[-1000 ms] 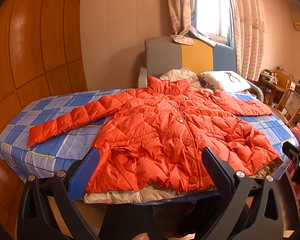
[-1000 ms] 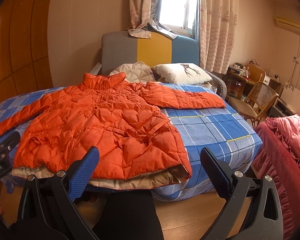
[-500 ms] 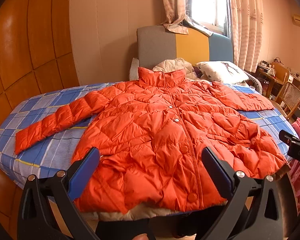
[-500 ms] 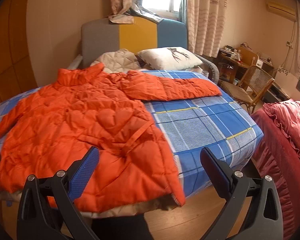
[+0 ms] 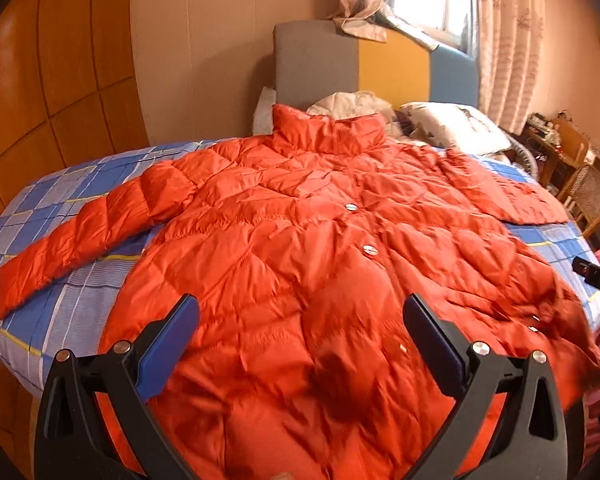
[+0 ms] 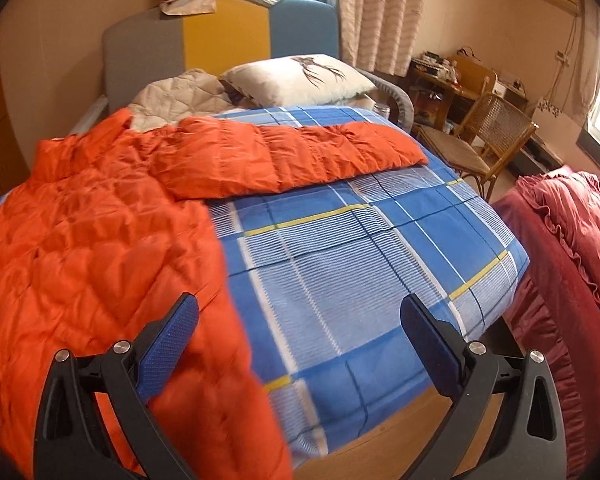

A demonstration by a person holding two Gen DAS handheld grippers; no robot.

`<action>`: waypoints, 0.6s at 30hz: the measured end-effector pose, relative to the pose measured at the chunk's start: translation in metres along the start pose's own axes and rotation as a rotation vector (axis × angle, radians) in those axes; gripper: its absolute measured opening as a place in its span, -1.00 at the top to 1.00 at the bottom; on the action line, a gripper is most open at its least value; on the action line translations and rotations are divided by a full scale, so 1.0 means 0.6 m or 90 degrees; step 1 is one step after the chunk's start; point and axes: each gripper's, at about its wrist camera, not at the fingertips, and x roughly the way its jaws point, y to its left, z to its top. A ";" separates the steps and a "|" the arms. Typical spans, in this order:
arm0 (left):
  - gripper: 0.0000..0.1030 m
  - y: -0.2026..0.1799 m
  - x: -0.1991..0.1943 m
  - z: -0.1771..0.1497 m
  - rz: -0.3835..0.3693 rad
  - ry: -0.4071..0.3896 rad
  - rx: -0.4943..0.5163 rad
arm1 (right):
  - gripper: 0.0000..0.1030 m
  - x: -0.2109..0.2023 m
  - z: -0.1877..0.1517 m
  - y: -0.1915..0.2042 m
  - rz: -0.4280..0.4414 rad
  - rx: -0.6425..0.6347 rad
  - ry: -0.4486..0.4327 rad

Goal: Fold large clothes
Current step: 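Move both tools toward the jacket and grasp a sleeve with the right gripper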

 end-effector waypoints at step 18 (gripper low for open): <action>-0.97 -0.007 0.177 0.066 0.030 0.061 -0.020 | -0.73 0.295 0.203 -0.098 -0.079 0.164 0.092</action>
